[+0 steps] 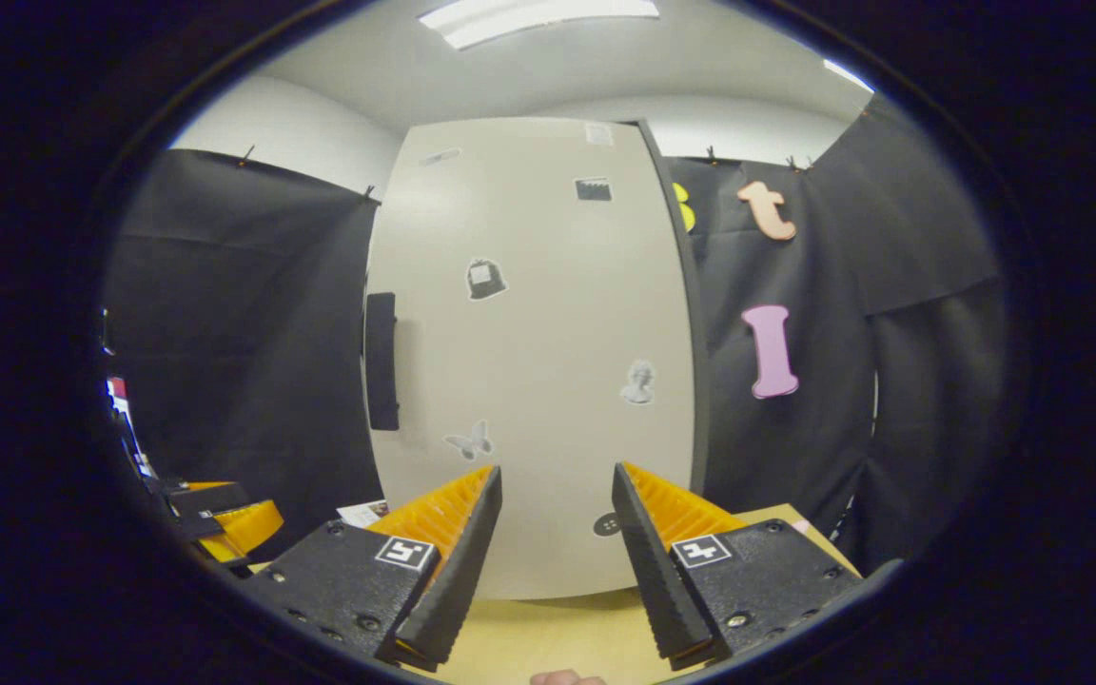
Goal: Open the cabinet door with the right hand, grasp the bottle in the cabinet with the left hand and place it on the coaster, then close the cabinet door with the right hand.
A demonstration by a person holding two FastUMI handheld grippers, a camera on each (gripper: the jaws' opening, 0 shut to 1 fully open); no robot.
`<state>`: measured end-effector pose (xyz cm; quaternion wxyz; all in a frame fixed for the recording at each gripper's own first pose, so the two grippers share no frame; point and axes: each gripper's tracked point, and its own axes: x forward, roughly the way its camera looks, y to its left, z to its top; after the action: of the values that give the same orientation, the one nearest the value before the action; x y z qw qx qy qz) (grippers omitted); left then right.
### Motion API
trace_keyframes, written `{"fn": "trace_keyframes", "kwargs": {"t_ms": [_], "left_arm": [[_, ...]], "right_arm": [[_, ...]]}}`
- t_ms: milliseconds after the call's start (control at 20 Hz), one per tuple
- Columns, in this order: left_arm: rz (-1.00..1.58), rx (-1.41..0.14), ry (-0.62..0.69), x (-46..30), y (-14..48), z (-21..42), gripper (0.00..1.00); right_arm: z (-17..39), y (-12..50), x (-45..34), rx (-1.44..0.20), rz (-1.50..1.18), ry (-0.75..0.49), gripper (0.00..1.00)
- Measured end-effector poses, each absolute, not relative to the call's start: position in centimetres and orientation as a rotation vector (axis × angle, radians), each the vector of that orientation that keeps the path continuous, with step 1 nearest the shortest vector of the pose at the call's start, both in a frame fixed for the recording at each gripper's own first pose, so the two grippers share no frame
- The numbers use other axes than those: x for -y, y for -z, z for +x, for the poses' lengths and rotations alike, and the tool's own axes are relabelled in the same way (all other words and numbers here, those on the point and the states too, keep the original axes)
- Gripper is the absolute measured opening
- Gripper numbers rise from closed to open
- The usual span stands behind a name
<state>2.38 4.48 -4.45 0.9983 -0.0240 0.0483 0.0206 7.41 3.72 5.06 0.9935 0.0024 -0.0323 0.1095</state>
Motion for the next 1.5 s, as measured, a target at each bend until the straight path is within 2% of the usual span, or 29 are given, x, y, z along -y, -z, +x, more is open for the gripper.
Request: {"fn": "trace_keyframes", "kwargs": {"t_ms": [150, 550, 750, 1500], "left_arm": [[-0.04, -0.073, -0.011, -2.4, 4.0, 2.2, 0.94], [-0.021, -0.055, 0.06, 2.8, 4.3, 0.9, 0.94], [-0.015, -0.052, 0.059, 3.6, 4.7, 0.1, 0.94], [0.017, -0.047, 0.038, 3.2, 5.0, -0.8, 0.94]], "right_arm": [[4.4, -3.9, 0.4, 0.066, -0.015, -0.118, 0.77], [0.3, -1.2, 6.7, 0.038, -0.006, 0.039, 0.81], [0.0, 0.0, 8.0, 0.014, 0.018, 0.055, 0.84], [-0.3, 0.9, 8.6, -0.001, 0.076, 0.048, 0.86]]}}
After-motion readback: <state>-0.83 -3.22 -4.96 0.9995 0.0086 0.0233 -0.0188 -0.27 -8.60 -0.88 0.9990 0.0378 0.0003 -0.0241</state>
